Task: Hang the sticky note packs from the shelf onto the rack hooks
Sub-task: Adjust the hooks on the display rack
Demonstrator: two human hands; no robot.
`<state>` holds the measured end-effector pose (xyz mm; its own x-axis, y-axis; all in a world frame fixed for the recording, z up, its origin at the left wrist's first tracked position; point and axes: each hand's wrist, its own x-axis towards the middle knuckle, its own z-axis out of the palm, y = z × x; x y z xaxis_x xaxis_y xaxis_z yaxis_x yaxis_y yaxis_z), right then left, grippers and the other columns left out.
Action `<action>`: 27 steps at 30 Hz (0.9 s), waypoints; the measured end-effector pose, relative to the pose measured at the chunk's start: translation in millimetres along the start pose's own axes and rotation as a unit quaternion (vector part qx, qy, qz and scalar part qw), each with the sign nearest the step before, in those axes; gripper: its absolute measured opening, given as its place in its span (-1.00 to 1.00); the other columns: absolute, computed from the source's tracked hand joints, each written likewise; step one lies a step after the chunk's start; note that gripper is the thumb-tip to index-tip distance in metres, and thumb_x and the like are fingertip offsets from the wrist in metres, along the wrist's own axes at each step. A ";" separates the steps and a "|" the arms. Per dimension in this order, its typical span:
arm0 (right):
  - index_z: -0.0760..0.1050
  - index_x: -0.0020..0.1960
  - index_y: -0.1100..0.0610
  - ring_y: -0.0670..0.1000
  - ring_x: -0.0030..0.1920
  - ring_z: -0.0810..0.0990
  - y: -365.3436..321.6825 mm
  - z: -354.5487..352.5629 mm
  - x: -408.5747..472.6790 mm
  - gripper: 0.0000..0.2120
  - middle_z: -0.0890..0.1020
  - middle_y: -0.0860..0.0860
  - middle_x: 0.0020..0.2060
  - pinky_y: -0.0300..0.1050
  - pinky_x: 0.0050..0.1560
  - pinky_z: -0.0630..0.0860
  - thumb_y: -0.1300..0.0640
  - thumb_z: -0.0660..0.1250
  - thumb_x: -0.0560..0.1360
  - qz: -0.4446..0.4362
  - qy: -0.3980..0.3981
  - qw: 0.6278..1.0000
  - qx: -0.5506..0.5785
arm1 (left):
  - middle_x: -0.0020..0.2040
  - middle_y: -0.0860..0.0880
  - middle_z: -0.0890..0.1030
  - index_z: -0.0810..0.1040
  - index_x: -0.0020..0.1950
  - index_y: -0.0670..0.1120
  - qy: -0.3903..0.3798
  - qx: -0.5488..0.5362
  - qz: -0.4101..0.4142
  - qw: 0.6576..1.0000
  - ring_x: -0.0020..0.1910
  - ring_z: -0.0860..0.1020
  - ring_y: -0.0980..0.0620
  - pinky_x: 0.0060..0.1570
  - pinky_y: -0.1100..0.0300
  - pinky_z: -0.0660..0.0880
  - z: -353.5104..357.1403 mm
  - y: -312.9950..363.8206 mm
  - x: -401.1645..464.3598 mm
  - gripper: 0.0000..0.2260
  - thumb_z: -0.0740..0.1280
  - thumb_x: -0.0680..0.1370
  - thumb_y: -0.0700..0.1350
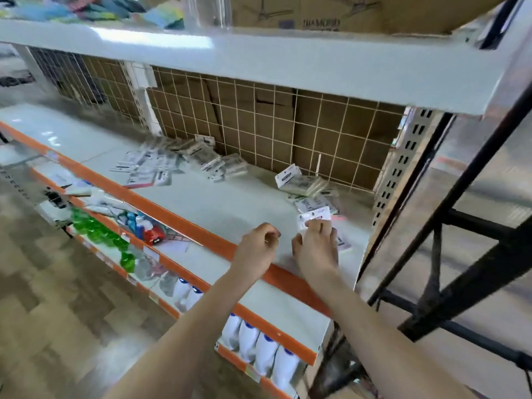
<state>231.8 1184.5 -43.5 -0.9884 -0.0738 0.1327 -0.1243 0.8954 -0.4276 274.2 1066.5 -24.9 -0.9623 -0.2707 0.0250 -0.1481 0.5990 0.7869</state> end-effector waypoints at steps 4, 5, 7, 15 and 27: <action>0.17 0.40 0.25 0.17 0.35 0.28 2.2 12.2 14.3 -0.55 0.29 0.17 0.35 -0.05 0.36 0.21 0.10 0.19 0.59 0.066 0.002 0.997 -0.041 | 0.02 -0.09 0.62 0.57 0.05 -0.13 -0.011 0.019 0.057 0.998 0.01 0.58 -0.07 0.07 0.05 0.48 9.0 1.9 35.4 -0.83 0.23 0.54 -0.27; 0.15 0.42 0.25 0.16 0.36 0.28 3.5 15.6 18.4 -0.54 0.27 0.16 0.37 -0.06 0.37 0.21 0.09 0.16 0.61 0.083 0.000 0.996 -0.044 | 0.05 -0.11 0.60 0.56 0.08 -0.14 -0.014 0.027 0.071 0.997 0.03 0.57 -0.07 0.08 0.05 0.48 10.6 3.0 44.6 -0.81 0.23 0.54 -0.28; 0.16 0.42 0.26 0.14 0.37 0.29 5.5 21.1 26.2 -0.55 0.29 0.15 0.37 -0.08 0.37 0.22 0.07 0.12 0.62 0.110 0.000 0.992 -0.055 | 0.11 -0.14 0.55 0.53 0.14 -0.16 -0.027 0.036 0.101 0.994 0.09 0.55 -0.10 0.10 0.04 0.46 12.5 5.0 64.6 -0.78 0.23 0.53 -0.30; 0.35 0.28 0.19 0.14 0.22 0.42 -12.0 35.1 46.4 -0.60 0.48 0.10 0.20 0.03 0.16 0.33 0.16 0.00 0.49 0.200 0.037 0.969 -0.139 | 0.26 -0.15 0.50 0.45 0.28 -0.18 -0.091 0.121 0.183 0.971 0.24 0.43 -0.13 0.17 0.06 0.37 18.1 5.2 145.9 -0.72 0.21 0.56 -0.24; 0.66 -0.01 0.18 0.03 -0.24 0.62 -27.2 35.6 40.5 -0.69 0.67 0.02 -0.21 -0.14 -0.30 0.51 0.12 0.29 0.32 0.162 0.047 0.927 -0.334 | 0.32 -0.24 0.39 0.31 0.35 -0.22 -0.090 0.323 0.236 0.912 0.33 0.35 -0.19 0.23 0.01 0.32 62.8 -1.7 191.8 -0.38 0.28 0.51 0.23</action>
<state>192.1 1141.5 -58.3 -0.9486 0.2567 0.1853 0.2904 0.9387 0.1860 75.6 1060.9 -60.1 -0.9668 0.2254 0.1201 0.2449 0.9516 0.1855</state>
